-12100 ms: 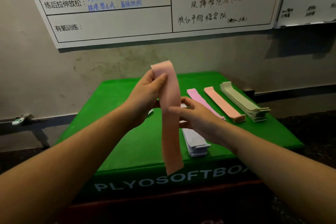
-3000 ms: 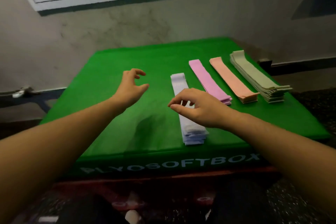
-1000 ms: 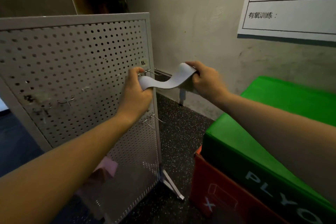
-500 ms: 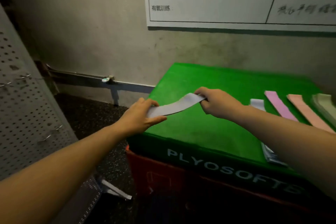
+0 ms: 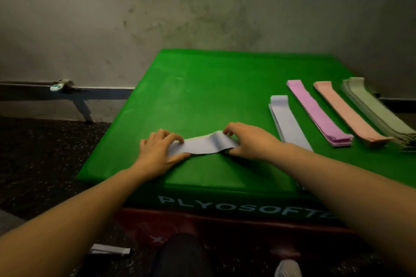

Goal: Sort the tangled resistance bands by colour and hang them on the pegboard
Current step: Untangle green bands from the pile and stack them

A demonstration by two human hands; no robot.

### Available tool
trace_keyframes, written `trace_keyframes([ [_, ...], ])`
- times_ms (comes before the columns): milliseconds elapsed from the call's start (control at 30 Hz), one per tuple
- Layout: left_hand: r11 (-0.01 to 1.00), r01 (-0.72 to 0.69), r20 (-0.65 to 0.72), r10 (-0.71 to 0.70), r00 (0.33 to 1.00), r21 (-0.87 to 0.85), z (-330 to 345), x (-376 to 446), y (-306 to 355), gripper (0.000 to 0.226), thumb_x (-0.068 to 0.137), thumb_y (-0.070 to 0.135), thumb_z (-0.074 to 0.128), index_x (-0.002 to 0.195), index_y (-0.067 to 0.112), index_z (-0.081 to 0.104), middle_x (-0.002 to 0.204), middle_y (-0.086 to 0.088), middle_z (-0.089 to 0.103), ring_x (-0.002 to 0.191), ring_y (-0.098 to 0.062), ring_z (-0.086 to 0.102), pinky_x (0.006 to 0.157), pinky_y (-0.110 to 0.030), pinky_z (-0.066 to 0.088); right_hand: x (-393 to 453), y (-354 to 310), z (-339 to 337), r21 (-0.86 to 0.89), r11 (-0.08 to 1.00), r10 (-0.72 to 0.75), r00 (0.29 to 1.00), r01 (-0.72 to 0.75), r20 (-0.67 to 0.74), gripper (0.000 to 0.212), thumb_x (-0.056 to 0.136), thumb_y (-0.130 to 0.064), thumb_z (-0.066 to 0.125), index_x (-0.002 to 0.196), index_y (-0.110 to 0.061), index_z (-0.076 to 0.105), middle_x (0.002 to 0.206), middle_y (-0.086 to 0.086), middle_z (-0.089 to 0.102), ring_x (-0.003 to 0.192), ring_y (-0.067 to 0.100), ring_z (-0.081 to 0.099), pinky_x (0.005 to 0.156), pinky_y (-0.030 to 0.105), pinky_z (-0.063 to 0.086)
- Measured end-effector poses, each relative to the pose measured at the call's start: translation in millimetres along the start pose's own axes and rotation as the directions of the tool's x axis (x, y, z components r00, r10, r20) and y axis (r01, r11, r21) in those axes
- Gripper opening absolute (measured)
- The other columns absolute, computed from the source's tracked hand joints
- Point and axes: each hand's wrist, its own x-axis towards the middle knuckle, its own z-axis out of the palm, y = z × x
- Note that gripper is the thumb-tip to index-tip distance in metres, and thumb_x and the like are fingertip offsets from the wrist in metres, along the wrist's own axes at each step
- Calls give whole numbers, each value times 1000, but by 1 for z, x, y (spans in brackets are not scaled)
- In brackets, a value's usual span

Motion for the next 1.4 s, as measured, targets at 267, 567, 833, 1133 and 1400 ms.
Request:
trace_keyframes([
  [267,999,-41,63,41,997,-10,-14,-9,8,90,54,96,29,124,45,54,149,6,35,140,-13,30,111,-45,17,-14,3,-19,220,975,13,997,3,-73,47,84,-34,72,128,-31,53,104,-7,60,80,21,63,72,32,51],
  [567,696,-28,45,87,995,-717,-68,-12,120,26,96,45,54,111,25,63,115,7,65,110,-8,59,93,-15,44,-53,-6,-59,128,944,-185,806,305,-562,28,76,-15,56,92,-24,78,112,2,65,106,25,54,93,36,41],
  [833,178,73,105,179,978,-981,-105,-33,195,26,80,22,71,101,8,65,91,-9,72,76,-15,64,68,-25,50,-115,0,-104,304,860,-150,774,409,-616,37,79,-3,65,109,-24,70,121,-2,58,112,4,53,95,15,40],
  [1133,69,79,83,57,995,-994,-117,-39,274,10,99,6,50,108,10,52,99,-12,69,72,-14,64,59,-26,53,-179,22,-89,921,371,264,938,117,-225,11,100,-17,50,110,-17,55,99,4,71,92,16,65,84,40,48],
  [1400,-106,110,102,74,992,-988,-118,-4,318,37,99,-7,34,134,4,36,107,-15,70,83,-26,73,66,-36,61,-197,46,-74,924,366,175,968,107,-182,16,98,-12,58,114,-11,61,103,5,71,87,12,67,76,27,57],
])
